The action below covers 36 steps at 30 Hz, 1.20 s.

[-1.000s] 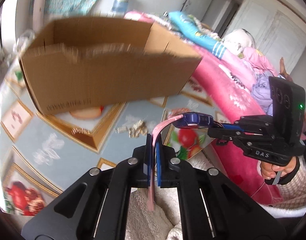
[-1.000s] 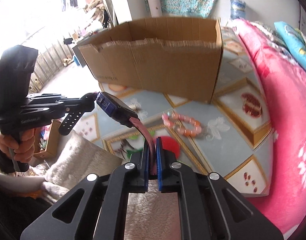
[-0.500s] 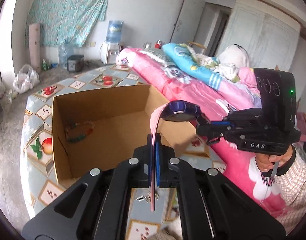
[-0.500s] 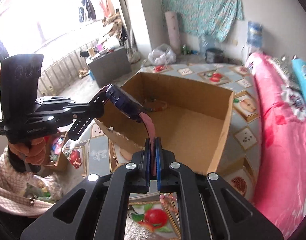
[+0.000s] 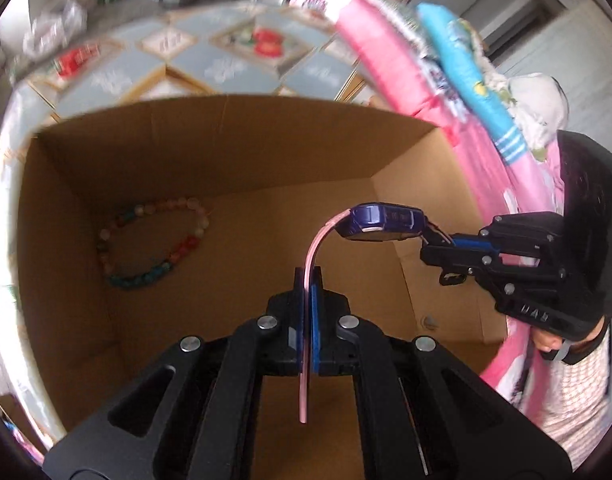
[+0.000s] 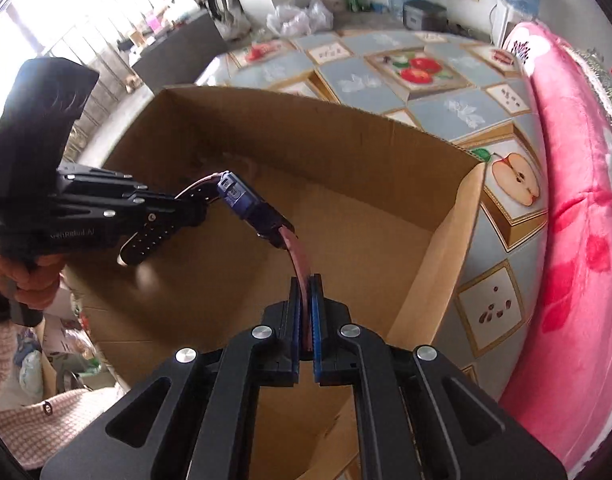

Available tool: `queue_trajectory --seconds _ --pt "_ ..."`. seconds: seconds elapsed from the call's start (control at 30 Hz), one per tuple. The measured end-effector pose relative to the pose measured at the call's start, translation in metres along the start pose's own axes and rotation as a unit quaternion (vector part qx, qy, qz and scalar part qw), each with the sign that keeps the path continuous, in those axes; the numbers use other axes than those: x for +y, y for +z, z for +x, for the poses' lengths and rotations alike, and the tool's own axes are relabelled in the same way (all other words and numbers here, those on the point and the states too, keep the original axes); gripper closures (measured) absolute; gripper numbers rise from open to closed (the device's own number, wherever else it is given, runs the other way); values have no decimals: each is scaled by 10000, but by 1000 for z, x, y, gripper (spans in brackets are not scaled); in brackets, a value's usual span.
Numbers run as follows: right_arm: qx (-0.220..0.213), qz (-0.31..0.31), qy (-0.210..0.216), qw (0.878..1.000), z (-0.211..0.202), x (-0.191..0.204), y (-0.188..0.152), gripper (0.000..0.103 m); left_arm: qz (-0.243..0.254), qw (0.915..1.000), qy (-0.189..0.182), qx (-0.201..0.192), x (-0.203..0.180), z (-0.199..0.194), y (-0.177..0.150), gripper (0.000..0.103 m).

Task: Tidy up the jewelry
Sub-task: 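Carry the watch into the box with the left gripper and release it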

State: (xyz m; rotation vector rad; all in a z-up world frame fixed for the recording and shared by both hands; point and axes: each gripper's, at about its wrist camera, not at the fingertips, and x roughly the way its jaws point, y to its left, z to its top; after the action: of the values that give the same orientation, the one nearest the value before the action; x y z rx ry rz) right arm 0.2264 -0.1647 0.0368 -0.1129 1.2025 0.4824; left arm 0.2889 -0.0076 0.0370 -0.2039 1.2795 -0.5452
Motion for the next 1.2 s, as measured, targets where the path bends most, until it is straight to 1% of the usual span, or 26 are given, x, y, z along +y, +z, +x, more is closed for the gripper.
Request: queue_trajectory --seconds 0.1,0.13,0.17,0.2,0.23,0.3,0.37,0.43,0.57,0.67,0.7,0.77,0.83,0.9,0.97,1.07,1.1,1.13,1.2 --pt "55 -146 -329 9993 4 -2 16 93 -567 9969 -293 465 19 24 19 100" --pt "43 -177 -376 9991 5 -4 20 91 -767 9948 -279 614 27 33 24 100" --pt "2 -221 -467 9987 5 -5 24 88 -885 9937 -195 654 31 38 25 100" --pt "-49 -261 -589 9979 6 -7 28 84 -969 9931 -118 648 36 42 28 100" --pt "-89 -278 -640 9975 6 -9 32 83 -1052 9922 -33 661 40 47 31 98" --pt "-222 -286 -692 9969 3 -11 35 81 -1231 9902 -33 665 46 50 32 94" --pt "-314 -280 -719 9965 1 -13 36 81 -1350 9891 -55 585 49 49 31 86" --pt "-422 -275 -712 9962 -4 -15 35 81 -1319 9900 45 491 48 45 28 77" --pt "-522 -260 -770 9953 -10 -15 34 81 -1074 9938 204 213 37 30 22 67" --pt "-543 -234 -837 9947 -15 -11 32 81 -974 9950 187 -125 31 12 21 59" --pt "-547 -232 -865 9945 -16 -8 32 81 -939 9952 177 -225 28 6 19 55" --pt "-566 -257 -943 9936 -20 -1 31 81 -827 9954 139 -469 20 -12 13 54" --pt "-596 -277 -951 9933 -24 4 31 81 -738 9953 79 -615 14 -26 7 54" --pt "-613 -304 -932 9933 -28 12 30 81 -650 9945 -52 -818 7 -44 -4 53" --pt "-611 -340 -903 9935 -30 20 29 80 -532 9930 -188 -1039 5 -65 -20 53" --pt "-501 -397 -802 9947 -26 32 26 71 -258 9891 -325 -1411 -8 -96 -46 53" --pt "-399 -419 -758 9954 -22 36 25 71 -183 9872 -331 -1547 -7 -108 -58 53" --pt "-289 -446 -718 9960 -16 40 25 71 -82 9841 -358 -1737 -6 -120 -73 49" --pt "-75 -483 -597 9970 -2 47 24 71 16 9763 -328 -2137 -2 -140 -98 46"
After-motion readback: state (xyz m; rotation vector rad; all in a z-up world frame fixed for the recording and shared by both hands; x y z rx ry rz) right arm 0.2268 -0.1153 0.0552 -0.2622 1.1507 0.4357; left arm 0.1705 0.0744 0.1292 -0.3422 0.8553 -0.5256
